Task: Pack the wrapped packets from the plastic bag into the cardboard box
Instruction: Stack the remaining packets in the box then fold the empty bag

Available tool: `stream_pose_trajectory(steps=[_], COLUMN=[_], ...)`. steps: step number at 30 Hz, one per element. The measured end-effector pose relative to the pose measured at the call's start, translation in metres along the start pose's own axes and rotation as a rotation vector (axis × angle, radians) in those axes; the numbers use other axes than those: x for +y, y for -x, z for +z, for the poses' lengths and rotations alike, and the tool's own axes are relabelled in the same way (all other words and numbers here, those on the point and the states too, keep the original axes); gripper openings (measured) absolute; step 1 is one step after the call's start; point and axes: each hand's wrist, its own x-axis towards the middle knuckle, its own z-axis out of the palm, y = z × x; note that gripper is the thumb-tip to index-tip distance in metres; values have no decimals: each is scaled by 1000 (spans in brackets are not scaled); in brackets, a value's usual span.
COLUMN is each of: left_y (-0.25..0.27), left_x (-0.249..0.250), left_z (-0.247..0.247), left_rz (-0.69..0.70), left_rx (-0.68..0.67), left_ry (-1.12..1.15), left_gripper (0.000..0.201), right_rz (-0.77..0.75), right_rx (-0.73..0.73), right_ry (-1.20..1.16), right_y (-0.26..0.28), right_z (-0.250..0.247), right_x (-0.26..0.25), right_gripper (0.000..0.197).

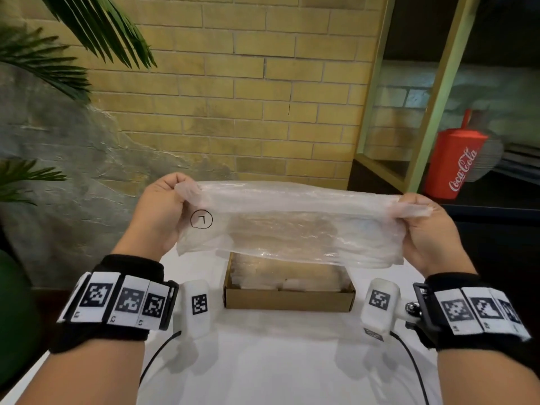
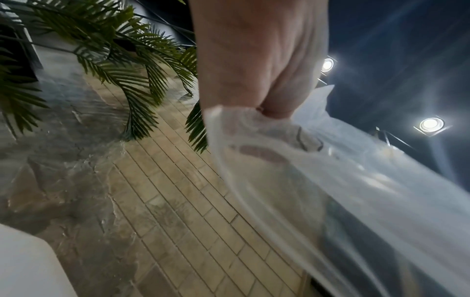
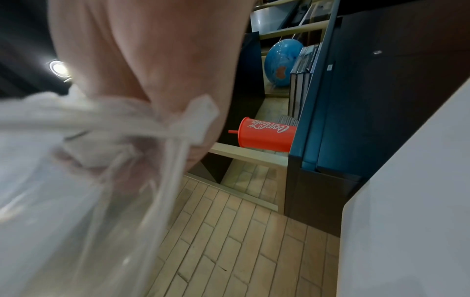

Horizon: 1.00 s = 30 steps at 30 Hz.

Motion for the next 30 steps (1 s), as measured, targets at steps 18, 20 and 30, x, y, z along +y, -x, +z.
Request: stream_pose_trajectory(steps=[18,20,30], left_y=[1,-2,2], left_x=[-4,-4,6], left_z=[-12,-11,-5], left_rz=[-86,-59,-130], left_rx=[-196,-138,-120], left_ry=[-186,-197,-41], left_gripper=[59,48,63], right_rz=[82,90,112], right_rx=[-18,25,25], right_ry=[233,134,153], right_y=[10,8,11], right_z=[1,0,-1], right_x=[-10,-9,-11], right_gripper=[62,77,35])
